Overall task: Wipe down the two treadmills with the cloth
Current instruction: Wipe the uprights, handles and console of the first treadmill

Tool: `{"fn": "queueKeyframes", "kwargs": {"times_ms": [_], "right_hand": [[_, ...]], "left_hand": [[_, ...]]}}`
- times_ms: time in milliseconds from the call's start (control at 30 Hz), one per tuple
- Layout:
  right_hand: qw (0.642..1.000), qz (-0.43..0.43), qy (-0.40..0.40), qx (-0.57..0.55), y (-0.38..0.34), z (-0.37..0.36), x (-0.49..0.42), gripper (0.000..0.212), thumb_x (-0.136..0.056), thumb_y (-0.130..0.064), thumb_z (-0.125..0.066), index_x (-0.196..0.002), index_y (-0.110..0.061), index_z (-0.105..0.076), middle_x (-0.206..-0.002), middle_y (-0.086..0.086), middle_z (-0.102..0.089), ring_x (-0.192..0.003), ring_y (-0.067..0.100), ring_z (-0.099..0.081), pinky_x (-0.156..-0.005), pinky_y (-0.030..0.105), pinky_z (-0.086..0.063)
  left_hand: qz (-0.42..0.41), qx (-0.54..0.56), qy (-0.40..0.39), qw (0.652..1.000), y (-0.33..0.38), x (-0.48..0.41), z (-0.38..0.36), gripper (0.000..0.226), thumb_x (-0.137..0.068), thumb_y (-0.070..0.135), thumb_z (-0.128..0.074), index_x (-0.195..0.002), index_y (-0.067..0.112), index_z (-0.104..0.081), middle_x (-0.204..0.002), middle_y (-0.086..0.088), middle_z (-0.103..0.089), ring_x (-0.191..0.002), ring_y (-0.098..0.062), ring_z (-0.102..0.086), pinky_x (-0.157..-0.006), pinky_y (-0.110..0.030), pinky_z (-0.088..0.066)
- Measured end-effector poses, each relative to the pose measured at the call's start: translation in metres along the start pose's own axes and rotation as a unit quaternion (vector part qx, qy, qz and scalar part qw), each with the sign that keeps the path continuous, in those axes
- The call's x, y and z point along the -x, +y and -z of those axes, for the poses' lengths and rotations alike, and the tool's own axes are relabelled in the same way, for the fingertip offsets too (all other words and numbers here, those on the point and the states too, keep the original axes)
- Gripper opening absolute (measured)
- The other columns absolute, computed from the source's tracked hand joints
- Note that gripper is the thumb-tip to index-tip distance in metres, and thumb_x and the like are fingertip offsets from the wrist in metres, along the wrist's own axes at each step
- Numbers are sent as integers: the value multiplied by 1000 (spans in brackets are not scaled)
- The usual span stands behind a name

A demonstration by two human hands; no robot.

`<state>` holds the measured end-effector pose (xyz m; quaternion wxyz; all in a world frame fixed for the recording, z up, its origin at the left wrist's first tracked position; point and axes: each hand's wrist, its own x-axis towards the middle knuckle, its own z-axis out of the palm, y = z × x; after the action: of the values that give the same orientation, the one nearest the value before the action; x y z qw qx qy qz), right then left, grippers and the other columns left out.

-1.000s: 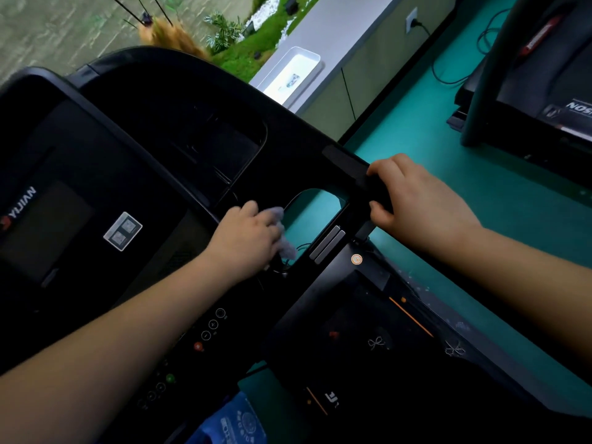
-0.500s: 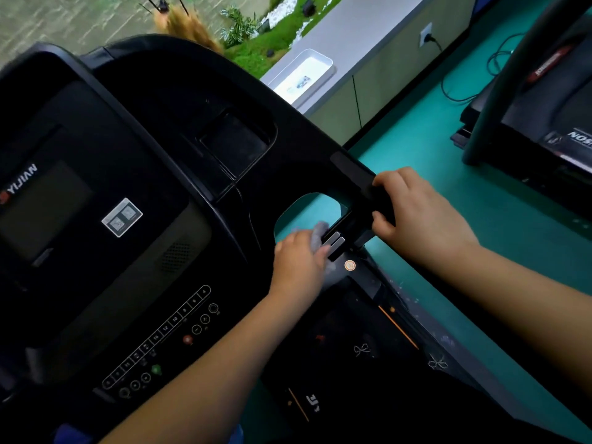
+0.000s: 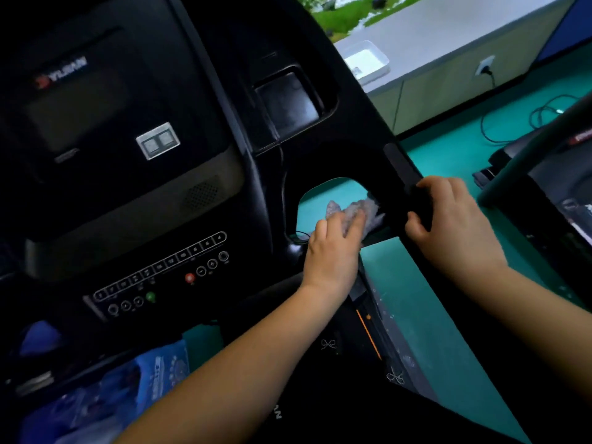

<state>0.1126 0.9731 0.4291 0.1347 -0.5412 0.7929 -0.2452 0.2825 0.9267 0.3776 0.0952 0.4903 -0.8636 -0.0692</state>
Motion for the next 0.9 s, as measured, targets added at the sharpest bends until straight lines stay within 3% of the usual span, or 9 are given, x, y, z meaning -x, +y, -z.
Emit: {"fn": "queueKeyframes", "kwargs": {"times_ms": [133,300,433,500,600,667,700,800,900], "right_hand": [[998,50,30,16,0,-2,3,39,-83,-12,-61,-121,-7,-52,-126,21,-46,-112,41,-46,-94,48,-41],[973,223,62,20,-6,-15,10,34,-76,-4,-59,-109,-2,-61,-126,22,-51,-112,41,-48,-98,43,-36],[961,275,-39,-11,-33,-47,12,40,-75,-7,-72,-114,-3,-60,-120,18,-56,-109,37,-54,-98,35,-37],[952,291,-96,6,-42,-71,9,45,-77,-18,-75,-118,-5,-59,-118,16,-57,-109,36,-55,-97,40,-42],[943,301,-128,57,-49,-96,6,44,-78,-30,-74,-115,-10,-60,-108,12,-61,-102,36,-57,-88,44,-44],[949,288,-109,63,-50,-104,6,40,-77,-28,-75,-110,-11,-62,-102,12,-62,-98,38,-57,-84,44,-42],[953,282,-98,58,-51,-105,6,38,-76,-26,-76,-108,-10,-63,-100,13,-63,-97,38,-57,-84,43,-41],[957,271,-87,54,-52,-107,6,36,-76,-24,-76,-107,-10,-63,-101,13,-63,-98,37,-56,-85,42,-38],[959,268,-82,51,-52,-111,6,34,-76,-23,-76,-105,-11,-63,-99,12,-61,-96,37,-55,-84,40,-35]], "left_hand": [[78,81,23,993,-21,29,16,48,-88,12,-58,-134,27,-53,-133,-7,-50,-112,-33,-45,-93,-39,-42],[178,135,169,960,-48,99,39,52,-82,9,-64,-132,18,-54,-124,-5,-54,-104,-23,-44,-95,-19,-27],[349,139,277,884,-75,148,47,44,-88,8,-62,-131,9,-52,-130,-13,-46,-117,-27,-44,-103,-29,-33],[401,130,291,859,-87,162,47,43,-89,8,-60,-131,8,-52,-132,-14,-41,-119,-26,-43,-103,-27,-32],[390,112,242,881,-95,163,35,38,-88,6,-61,-126,9,-56,-130,-13,-42,-115,-21,-41,-99,-19,-30],[396,131,236,878,-92,150,26,33,-89,5,-60,-122,6,-57,-125,-5,-45,-109,-2,-38,-96,-5,-27],[392,126,243,878,-92,145,18,33,-88,4,-61,-120,5,-56,-123,-4,-46,-108,-1,-40,-97,-7,-32],[377,120,233,889,-78,126,7,38,-80,11,-69,-114,19,-53,-125,-9,-48,-111,-27,-49,-100,-40,-45],[272,88,225,931,-61,115,-3,44,-80,12,-67,-117,29,-50,-124,-1,-46,-109,-25,-49,-100,-38,-45]]}}
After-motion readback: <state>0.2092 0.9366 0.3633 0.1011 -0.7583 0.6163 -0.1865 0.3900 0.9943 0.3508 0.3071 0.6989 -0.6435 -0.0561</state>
